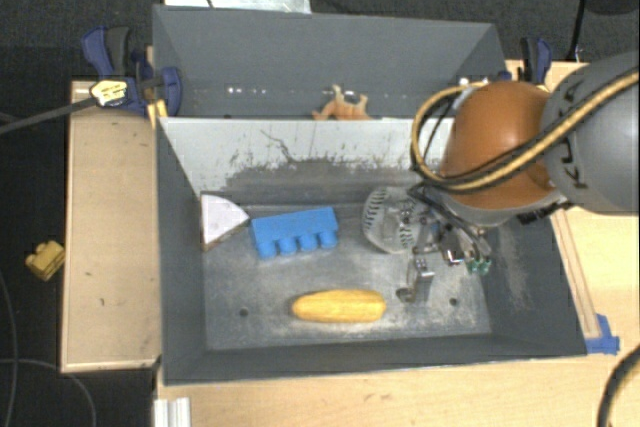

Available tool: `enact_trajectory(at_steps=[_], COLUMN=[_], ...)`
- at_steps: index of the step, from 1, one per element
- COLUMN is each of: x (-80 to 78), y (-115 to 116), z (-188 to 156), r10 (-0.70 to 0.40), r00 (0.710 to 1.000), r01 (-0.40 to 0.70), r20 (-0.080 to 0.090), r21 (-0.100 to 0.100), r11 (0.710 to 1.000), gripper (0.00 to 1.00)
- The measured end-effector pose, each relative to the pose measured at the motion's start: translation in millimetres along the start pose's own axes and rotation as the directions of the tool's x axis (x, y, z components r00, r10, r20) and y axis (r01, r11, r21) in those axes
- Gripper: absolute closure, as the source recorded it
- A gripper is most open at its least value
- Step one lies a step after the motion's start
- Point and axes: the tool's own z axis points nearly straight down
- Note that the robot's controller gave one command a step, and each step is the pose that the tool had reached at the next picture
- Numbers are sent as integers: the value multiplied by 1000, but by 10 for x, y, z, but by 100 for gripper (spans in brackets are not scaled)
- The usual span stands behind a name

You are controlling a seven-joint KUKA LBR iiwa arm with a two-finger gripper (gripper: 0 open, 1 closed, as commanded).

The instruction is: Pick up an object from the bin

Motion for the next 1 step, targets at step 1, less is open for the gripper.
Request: enact_trajectory(at_steps=[1], x=[-28], y=[156], z=[95], r10=[-124], r00=[992], r01=[124], r20=[-4], r21=[3], r11=[992], gripper=[0])
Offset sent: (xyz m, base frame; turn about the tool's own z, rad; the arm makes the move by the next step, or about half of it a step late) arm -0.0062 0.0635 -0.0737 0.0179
